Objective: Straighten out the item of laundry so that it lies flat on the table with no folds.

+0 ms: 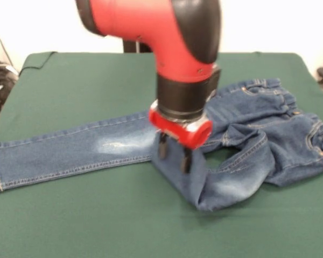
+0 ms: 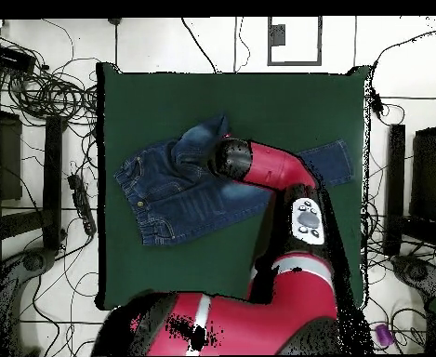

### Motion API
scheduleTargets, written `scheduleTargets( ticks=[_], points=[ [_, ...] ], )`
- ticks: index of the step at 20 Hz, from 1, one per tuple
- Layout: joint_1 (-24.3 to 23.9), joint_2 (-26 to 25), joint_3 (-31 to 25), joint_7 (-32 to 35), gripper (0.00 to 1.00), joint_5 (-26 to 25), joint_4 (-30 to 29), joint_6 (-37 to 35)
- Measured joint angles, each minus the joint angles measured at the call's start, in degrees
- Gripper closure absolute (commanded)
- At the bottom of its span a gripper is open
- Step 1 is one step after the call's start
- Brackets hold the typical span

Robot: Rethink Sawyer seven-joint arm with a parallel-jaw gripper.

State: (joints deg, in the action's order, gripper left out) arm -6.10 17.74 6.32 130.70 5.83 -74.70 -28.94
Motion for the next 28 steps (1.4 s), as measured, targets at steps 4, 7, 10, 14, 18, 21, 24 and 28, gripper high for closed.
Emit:
scheduleTargets(
  ticks=[4, 7, 10, 14, 18, 21, 24, 28],
  points=[
    [3.19, 2.23, 1.56, 0.0, 0.0, 0.48, -0.05, -7.19],
    [4.09, 3.55, 1.82, 0.0, 0.0, 0.75, -0.11, -8.7],
    [4.2, 4.42, 1.95, 0.0, 0.0, 1.17, -0.04, -8.74],
    [4.24, 3.3, 3.75, 0.0, 0.0, 1.33, 0.73, -8.74],
    [4.28, 2.02, 5.16, 0.0, 0.0, 1.32, 1.12, -8.74],
    [4.25, 0.29, 6.44, 0.0, 0.0, 1.29, 1.56, -8.69],
    [4.09, -1.34, 7.15, 0.0, 0.0, 1.3, 1.9, -8.12],
    [3.46, -3.9, 7.35, 0.0, 0.0, 1.31, 2.0, -5.26]
  ],
)
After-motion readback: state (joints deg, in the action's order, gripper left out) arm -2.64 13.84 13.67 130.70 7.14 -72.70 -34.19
